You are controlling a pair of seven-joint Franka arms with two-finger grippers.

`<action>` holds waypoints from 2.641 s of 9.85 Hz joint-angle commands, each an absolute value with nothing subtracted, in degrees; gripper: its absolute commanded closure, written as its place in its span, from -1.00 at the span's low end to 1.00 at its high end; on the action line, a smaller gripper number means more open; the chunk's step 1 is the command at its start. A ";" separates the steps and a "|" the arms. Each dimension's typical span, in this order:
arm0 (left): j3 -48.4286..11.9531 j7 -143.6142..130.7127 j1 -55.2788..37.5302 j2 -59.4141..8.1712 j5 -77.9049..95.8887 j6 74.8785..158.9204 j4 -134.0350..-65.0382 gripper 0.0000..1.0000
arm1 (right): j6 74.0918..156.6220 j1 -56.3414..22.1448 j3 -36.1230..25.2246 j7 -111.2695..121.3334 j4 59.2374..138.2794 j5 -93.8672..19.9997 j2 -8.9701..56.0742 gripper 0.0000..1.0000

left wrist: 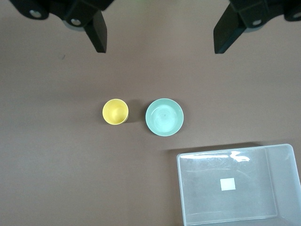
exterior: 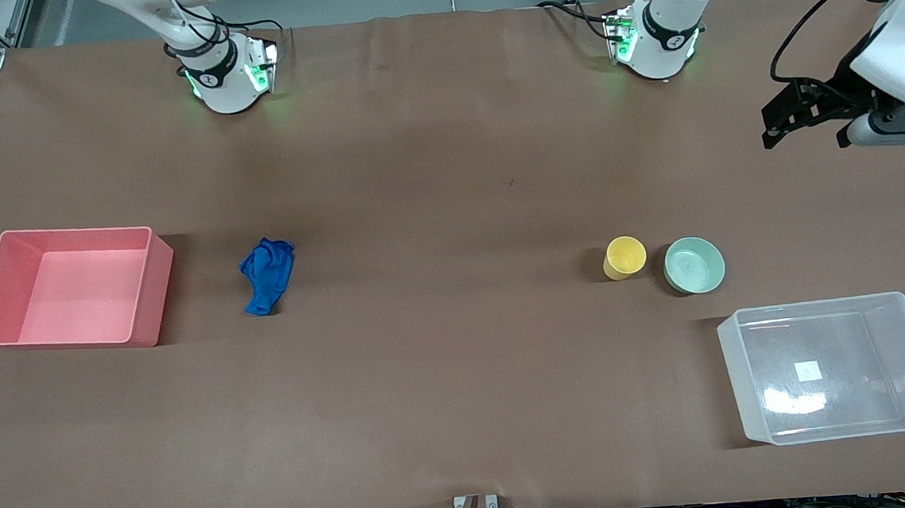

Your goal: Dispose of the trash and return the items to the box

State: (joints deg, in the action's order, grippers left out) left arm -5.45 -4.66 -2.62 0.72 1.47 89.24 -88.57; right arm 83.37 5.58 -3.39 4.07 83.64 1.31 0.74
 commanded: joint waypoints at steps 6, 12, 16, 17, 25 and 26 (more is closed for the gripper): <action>-5.89 -3.52 2.63 -13.87 0.44 111.03 -97.96 -0.96 | 82.18 5.10 -2.73 3.70 83.49 1.50 0.88 -1.00; -5.89 -2.55 3.52 -23.37 -1.41 139.01 -113.79 -0.95 | 115.15 -11.67 -2.72 -10.53 110.44 2.02 9.03 -1.00; -5.80 -2.46 3.60 -27.94 -3.77 147.29 -118.99 -0.89 | 138.45 -14.50 -2.90 -12.66 123.28 5.01 18.09 -1.00; -5.80 -2.46 3.95 -28.30 -4.30 147.57 -119.61 -0.86 | 144.08 -14.33 -2.81 -13.09 125.40 5.01 20.02 -1.00; -6.41 -2.29 4.22 -26.64 -4.57 145.47 -120.50 1.00 | 143.54 -15.29 -2.55 -20.22 124.55 4.22 23.03 0.99; -6.50 -2.29 4.13 -25.67 -4.57 144.24 -120.32 1.00 | 138.04 -15.38 -2.37 -21.26 121.23 3.96 22.07 0.99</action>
State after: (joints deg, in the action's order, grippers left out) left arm -6.14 -2.82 3.76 -26.20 -3.41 145.46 -119.28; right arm 143.12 -15.01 -2.40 -19.32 123.77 4.12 24.11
